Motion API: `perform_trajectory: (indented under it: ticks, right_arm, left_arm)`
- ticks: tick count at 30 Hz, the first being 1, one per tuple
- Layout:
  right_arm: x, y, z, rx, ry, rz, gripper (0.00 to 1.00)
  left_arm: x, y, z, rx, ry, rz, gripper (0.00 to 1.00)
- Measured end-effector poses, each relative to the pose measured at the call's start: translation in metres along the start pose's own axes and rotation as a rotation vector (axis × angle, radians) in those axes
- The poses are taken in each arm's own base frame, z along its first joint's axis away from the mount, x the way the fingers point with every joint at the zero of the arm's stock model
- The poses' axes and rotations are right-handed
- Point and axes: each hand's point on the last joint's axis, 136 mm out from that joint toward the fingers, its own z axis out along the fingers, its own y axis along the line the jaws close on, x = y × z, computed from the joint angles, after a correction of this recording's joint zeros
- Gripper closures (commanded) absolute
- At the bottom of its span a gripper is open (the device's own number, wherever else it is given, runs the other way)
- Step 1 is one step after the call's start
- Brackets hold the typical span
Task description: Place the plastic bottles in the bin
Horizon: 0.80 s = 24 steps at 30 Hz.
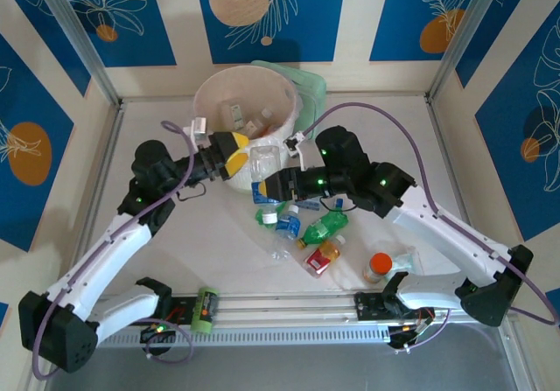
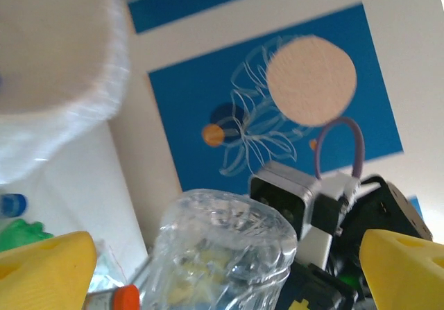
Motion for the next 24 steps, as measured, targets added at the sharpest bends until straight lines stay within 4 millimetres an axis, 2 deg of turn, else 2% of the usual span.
perform_trajectory:
  ticks: [7,24]
  right_arm:
    - [0.001,0.012,0.0,-0.061,0.014,0.01,0.49]
    - [-0.001,0.024,-0.002,-0.12,0.018,0.005,0.49]
  left_arm:
    - [0.014,-0.018,0.015,0.077,0.098,0.057,0.13]
    - [0.025,-0.018,0.022,0.116,0.168,0.07,0.36]
